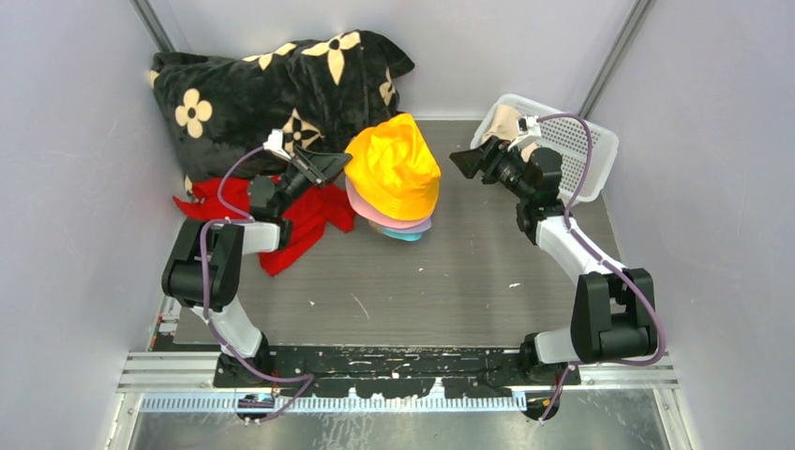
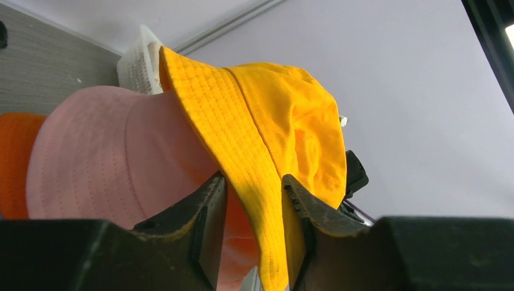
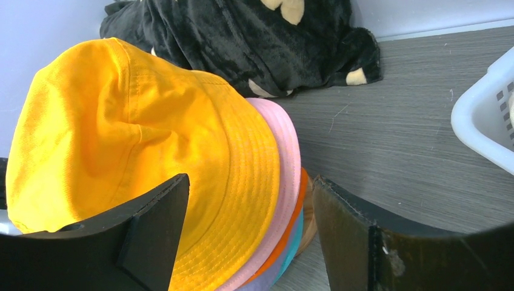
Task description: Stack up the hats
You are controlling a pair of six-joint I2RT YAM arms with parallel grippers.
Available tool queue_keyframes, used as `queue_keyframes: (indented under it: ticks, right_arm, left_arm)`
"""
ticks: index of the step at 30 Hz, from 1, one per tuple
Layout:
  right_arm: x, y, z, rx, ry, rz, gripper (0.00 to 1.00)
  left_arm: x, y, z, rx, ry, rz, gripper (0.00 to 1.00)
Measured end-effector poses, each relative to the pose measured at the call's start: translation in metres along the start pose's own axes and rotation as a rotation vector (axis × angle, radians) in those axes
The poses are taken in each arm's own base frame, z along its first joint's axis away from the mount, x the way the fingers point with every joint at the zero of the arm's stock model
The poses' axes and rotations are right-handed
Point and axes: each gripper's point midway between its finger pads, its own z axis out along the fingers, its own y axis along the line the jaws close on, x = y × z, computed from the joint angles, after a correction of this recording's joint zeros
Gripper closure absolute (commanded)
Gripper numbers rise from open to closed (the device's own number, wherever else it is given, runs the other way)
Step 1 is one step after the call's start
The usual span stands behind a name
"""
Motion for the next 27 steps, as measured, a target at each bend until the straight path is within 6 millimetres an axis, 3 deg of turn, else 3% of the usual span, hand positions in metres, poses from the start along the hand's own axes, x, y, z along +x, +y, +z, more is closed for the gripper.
queue_keyframes:
  ticks: [2,4,5,12,19,27]
  right_arm:
    - [0.0,0.0,0.0,-0.001,0.0,0.0,0.22]
    - [0.0,0.0,0.0,-0.002,-0.001,-0.001,0.22]
    - [-0.001,0.0,0.0,-0.001,-0.001,-0.001,0.22]
    - [-0.002,-0.004,-0.002,0.006,-0.006,0.004,0.23]
    - [-0.003,-0.004,-0.001,-0.017,-0.008,0.023,0.24]
    - [0.012,-0.006,0.007,-0.064,0.031,0.084,0.26]
  left_arm:
    - [0.003,0.0,0.003,0.005,0.012,-0.003,0.74]
    - [0.007,-0.002,0.007,0.013,0.024,-0.009,0.96]
    - [0.009,-0.002,0.009,0.017,0.03,-0.007,1.0]
    - [0.017,0.001,0.008,0.015,0.046,-0.011,1.0]
    - [0.033,0.042,-0.021,-0.099,0.051,-0.048,1.0]
    - [0.036,0.071,-0.018,-0.134,0.066,-0.064,1.0]
